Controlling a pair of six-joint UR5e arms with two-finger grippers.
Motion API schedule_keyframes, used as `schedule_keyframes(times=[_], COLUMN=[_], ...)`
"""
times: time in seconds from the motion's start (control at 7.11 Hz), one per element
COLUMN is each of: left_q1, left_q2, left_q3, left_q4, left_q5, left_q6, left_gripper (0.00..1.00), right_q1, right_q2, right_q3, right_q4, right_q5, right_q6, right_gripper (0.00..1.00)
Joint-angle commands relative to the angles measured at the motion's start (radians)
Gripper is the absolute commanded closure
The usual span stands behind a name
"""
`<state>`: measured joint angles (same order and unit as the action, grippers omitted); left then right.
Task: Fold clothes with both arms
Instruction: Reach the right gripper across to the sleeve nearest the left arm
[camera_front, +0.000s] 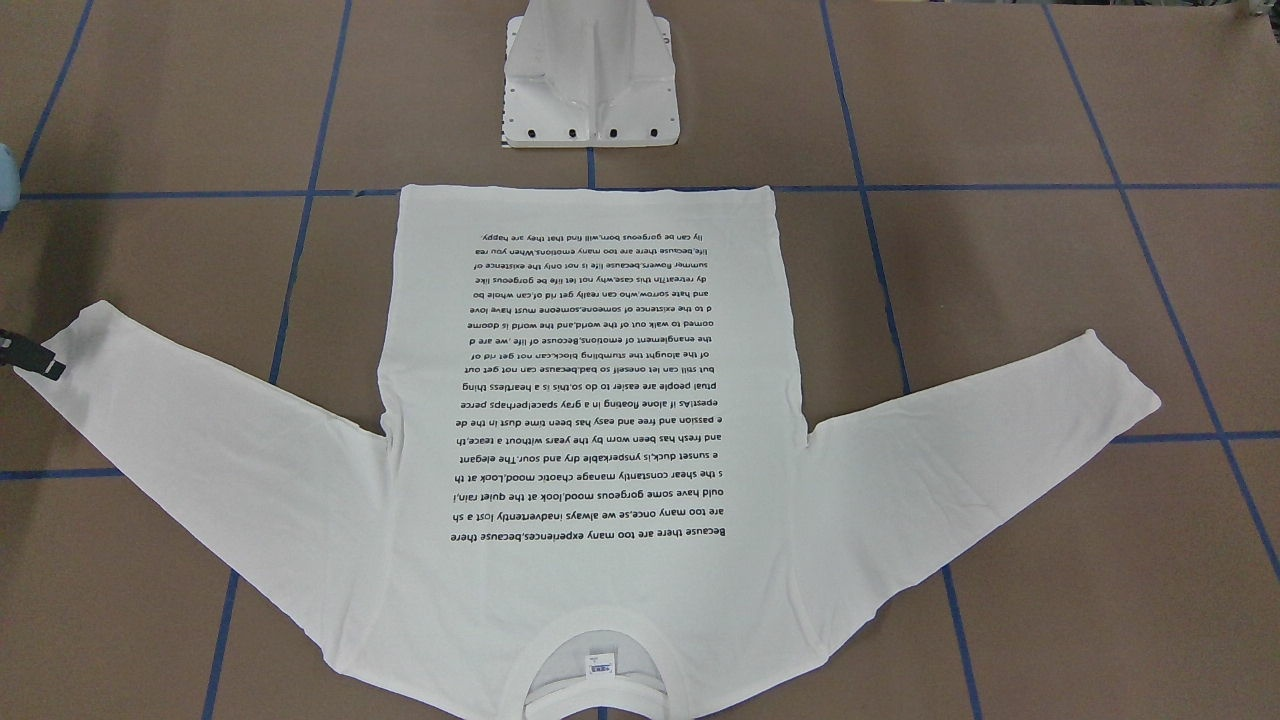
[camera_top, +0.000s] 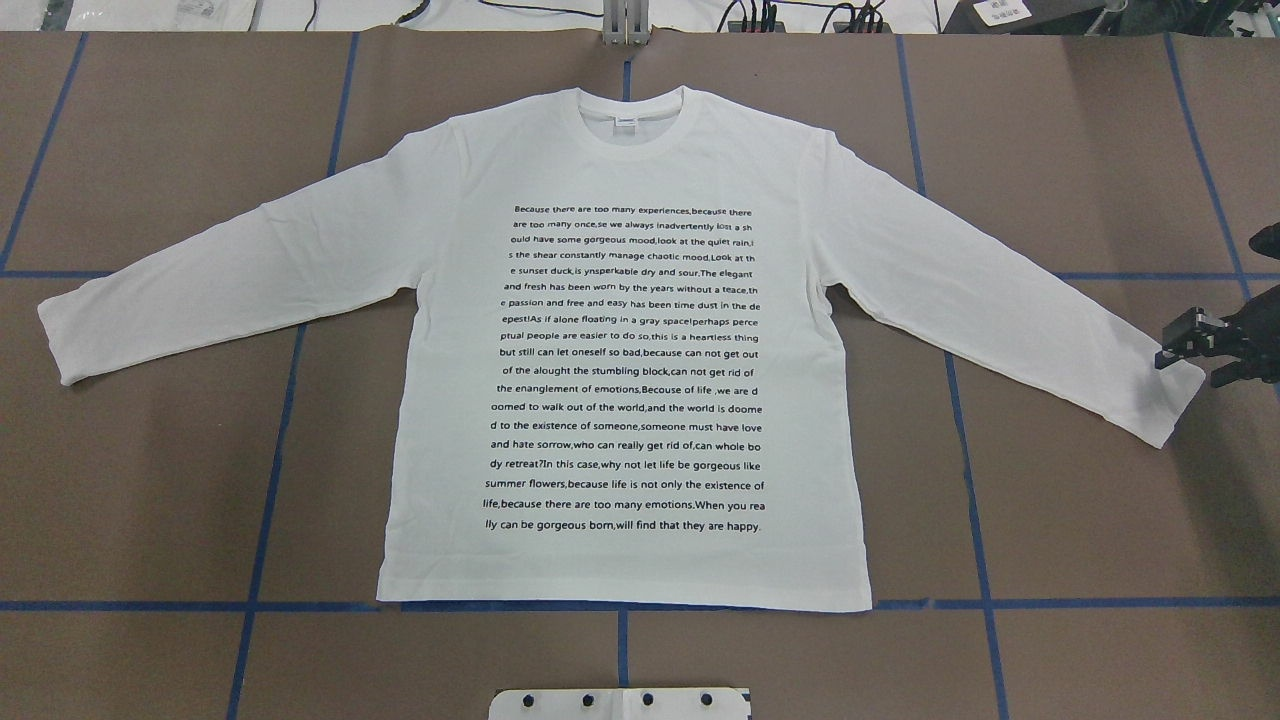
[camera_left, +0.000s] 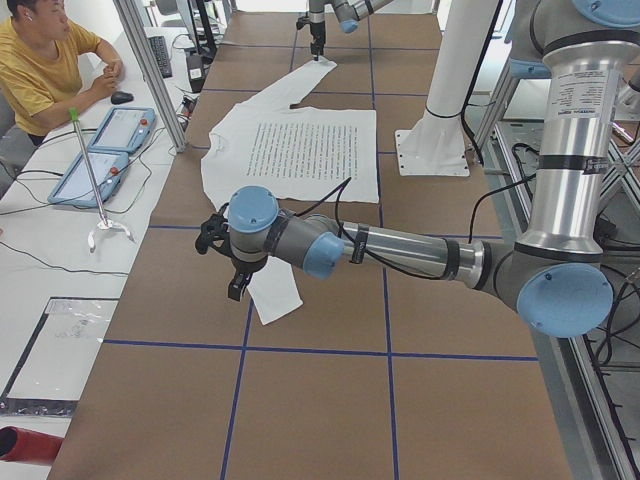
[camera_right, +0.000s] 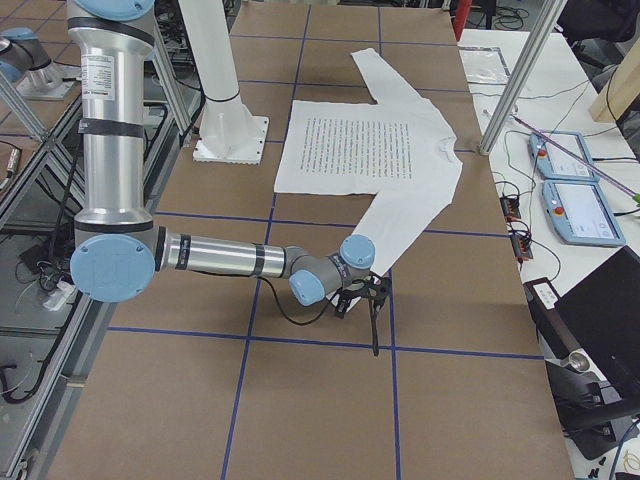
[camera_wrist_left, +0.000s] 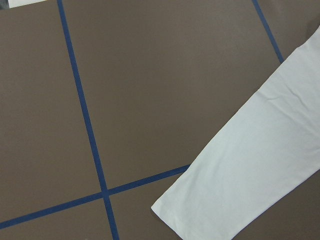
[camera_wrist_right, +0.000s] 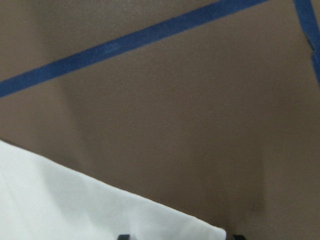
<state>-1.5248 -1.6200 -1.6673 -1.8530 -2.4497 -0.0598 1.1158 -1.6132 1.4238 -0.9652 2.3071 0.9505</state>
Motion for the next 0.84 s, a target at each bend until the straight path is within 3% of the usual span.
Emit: schedule_keyframes(times=[0.0,0.28,0.7], left_q1=[0.000,0.000,0.000], left_q2=[0.000,0.000,-0.001], left_q3=[-0.003,-0.005,-0.011], left_q4=[0.000,0.000,0.000], left_q5=[0.000,-0.002,-0.003], left_q6=[0.000,-0.002,-0.003], left_gripper=[0.01,0.01,0.00], right_q1=[0.001,0.002,0.003], right_q2=[-0.007,-0.008,0.010], right_q3=[0.001,0.009,0.148], right_q4=[0.000,0.000,-0.016], right_q5=[0.002,0.005,0.011], right_q6=[0.007,0.008,0.112], right_gripper=[1.00,1.00,1.00])
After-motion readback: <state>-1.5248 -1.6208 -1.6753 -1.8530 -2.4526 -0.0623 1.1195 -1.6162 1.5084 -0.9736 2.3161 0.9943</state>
